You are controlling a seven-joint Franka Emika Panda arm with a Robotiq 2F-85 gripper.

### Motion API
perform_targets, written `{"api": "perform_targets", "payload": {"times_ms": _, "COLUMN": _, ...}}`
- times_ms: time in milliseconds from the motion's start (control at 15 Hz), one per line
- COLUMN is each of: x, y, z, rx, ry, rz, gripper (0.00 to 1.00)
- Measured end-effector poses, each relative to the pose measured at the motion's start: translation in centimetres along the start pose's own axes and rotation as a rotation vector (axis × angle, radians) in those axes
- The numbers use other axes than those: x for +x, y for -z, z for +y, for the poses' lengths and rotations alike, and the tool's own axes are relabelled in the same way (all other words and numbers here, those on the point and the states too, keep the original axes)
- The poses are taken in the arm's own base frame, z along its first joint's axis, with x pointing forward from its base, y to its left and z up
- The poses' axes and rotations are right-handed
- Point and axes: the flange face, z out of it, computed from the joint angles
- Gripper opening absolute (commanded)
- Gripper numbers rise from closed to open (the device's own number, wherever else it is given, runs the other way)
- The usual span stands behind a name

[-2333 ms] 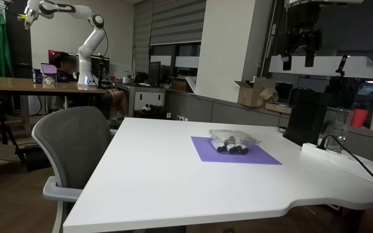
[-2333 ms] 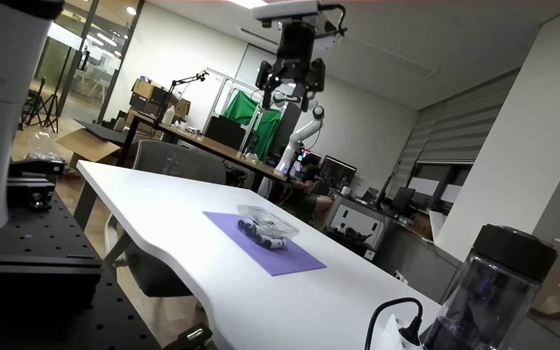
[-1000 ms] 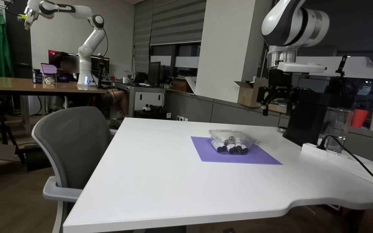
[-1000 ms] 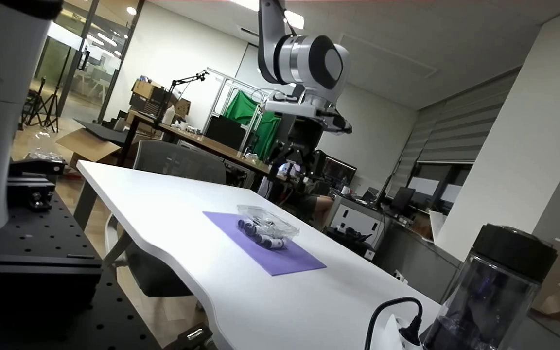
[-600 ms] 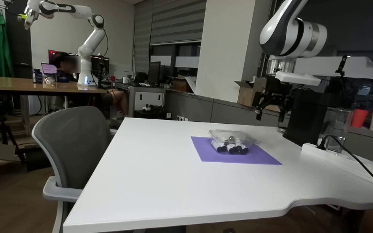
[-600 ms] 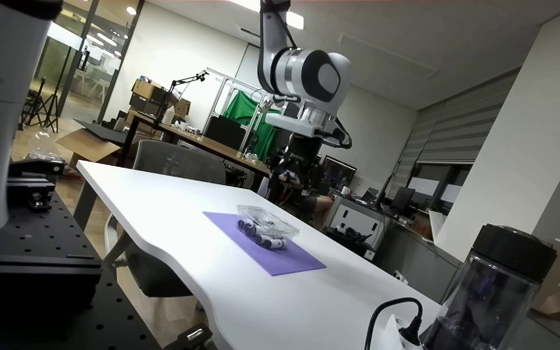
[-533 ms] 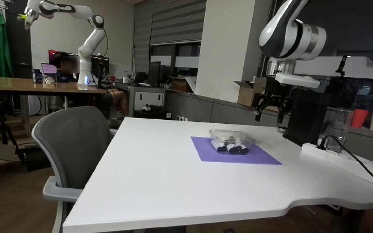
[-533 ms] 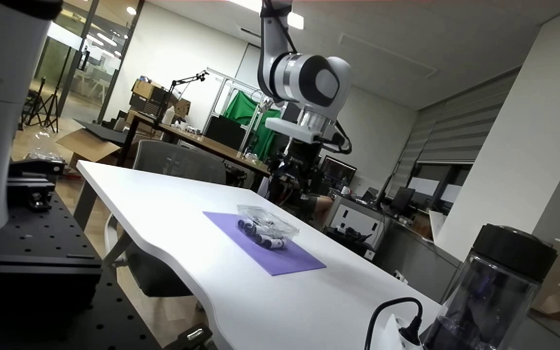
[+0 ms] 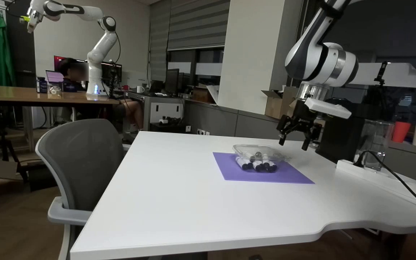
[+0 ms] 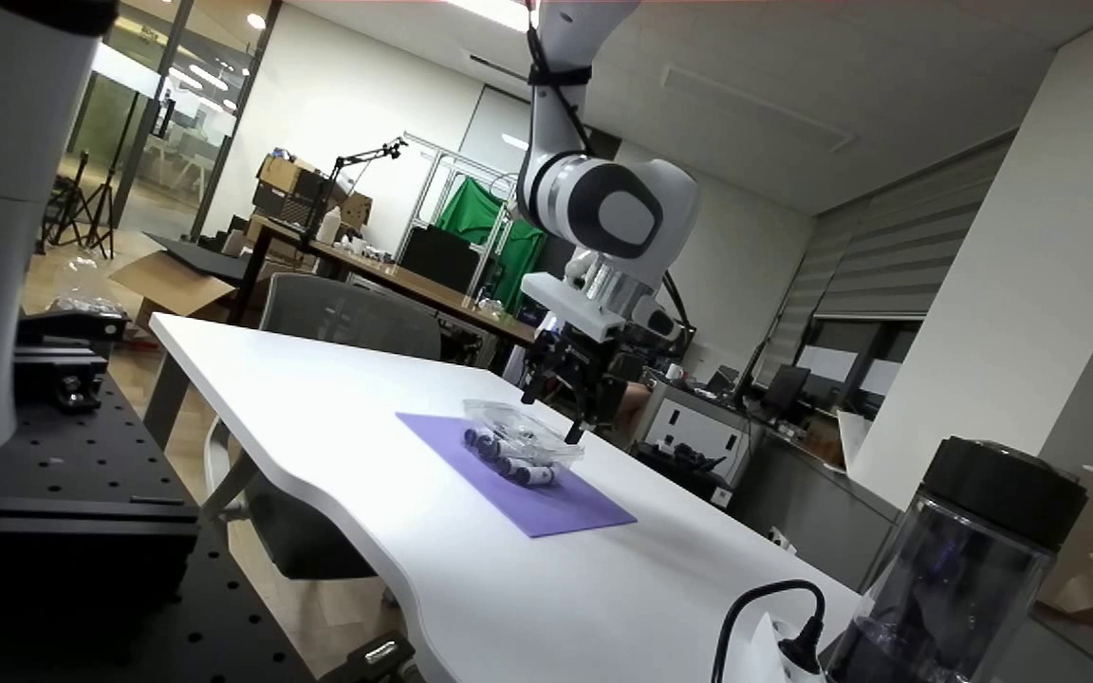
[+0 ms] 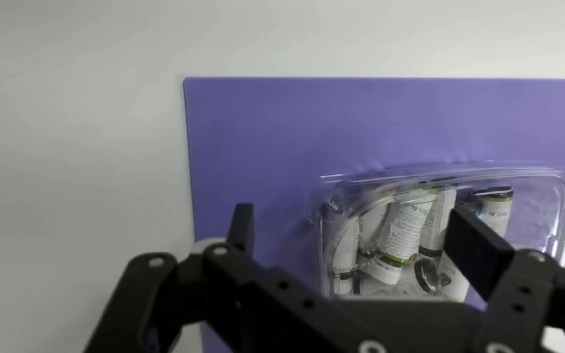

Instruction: Open the bowl

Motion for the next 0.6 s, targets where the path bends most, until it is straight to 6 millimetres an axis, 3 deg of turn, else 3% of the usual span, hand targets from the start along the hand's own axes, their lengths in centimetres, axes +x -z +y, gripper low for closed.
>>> {"api": "perform_targets", "payload": {"times_ms": 333, "x": 0.7, "y": -1.6, "z": 1.4, "rx": 0.059, "ry": -0.052, "rz": 0.034, "gripper": 1.0}}
{"api": "perform_targets", "payload": {"times_ms": 600, "x": 1.3, "y": -2.8, "z": 1.2, "rx": 0.102, "ry": -0.062, "rz": 0.067, "gripper": 1.0}}
